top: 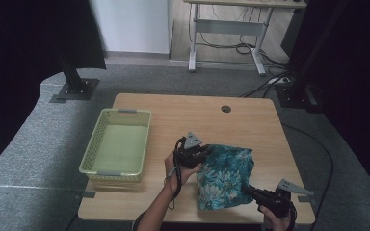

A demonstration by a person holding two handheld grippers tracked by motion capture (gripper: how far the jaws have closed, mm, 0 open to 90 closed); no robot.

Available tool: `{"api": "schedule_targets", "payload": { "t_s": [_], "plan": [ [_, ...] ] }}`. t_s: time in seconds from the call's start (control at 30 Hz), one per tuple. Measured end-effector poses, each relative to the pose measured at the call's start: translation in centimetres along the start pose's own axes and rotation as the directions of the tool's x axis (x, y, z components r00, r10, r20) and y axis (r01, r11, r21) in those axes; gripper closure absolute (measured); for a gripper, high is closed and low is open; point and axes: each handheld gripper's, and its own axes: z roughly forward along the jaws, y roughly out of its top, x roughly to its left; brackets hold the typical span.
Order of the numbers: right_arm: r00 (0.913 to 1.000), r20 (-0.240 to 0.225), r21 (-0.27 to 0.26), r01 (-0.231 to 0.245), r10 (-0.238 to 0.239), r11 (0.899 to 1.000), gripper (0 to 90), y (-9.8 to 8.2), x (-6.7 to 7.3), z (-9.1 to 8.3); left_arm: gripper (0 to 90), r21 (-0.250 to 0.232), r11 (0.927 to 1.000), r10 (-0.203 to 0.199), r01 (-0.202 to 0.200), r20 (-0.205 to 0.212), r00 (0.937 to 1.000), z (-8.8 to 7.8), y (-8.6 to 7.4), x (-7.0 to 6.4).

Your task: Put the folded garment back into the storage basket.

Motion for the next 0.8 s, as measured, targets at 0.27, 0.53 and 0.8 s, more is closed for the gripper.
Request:
{"api": "schedule_targets", "payload": {
  "t_s": [0.27, 0.53, 0.8],
  "plan": [
    [0.9998, -0.018, -0.003, 0.007, -0.007, 1.0, 83.2, 0.6, 0.6, 0.6, 82.0, -0.012, 0.9999, 0.008, -0.008, -0.005, 1.0, -0.9, 0.4, 0.4],
    [0.9994, -0.036, -0.011, 0.003, -0.003, 1.0, 83.2, 1.2, 1.2, 1.3, 82.0, -0.014, 0.9998, 0.016, -0.016, -0.019, 0.9997, -1.8, 1.0, 0.7],
    [0.9985, -0.053, -0.024, 0.008, -0.009, 1.0, 83.1, 1.9, 1.7, 1.7, 82.1, -0.022, 0.9994, 0.027, -0.028, -0.039, 0.9989, -3.1, 1.7, 1.0]
  ]
}}
